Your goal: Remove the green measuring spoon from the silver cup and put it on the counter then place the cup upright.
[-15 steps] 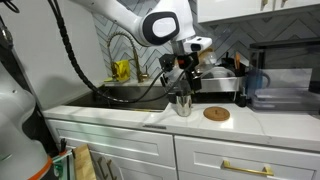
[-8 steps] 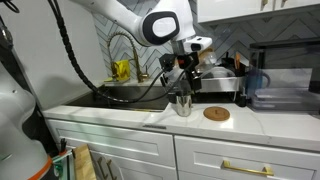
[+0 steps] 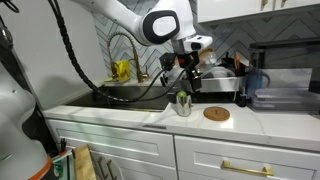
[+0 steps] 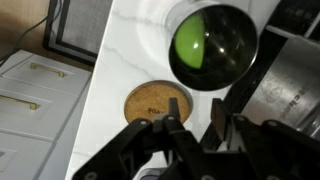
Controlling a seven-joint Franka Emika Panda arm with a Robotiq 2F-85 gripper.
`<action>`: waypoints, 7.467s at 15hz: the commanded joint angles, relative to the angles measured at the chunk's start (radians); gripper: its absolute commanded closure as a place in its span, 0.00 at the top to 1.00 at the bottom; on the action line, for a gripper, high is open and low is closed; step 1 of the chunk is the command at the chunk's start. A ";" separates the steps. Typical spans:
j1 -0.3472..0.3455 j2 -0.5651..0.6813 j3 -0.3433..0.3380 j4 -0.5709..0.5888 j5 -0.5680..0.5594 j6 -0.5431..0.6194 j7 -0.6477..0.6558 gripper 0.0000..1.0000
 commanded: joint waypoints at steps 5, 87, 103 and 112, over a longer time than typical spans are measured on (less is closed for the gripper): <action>0.010 -0.010 -0.013 0.005 -0.017 -0.005 0.033 0.41; 0.127 -0.161 -0.100 -0.137 0.163 -0.066 -1.304 0.52; 0.119 -0.140 -0.103 -0.130 0.179 -0.080 -1.324 0.33; 0.111 -0.152 -0.107 -0.134 0.176 -0.084 -1.324 0.34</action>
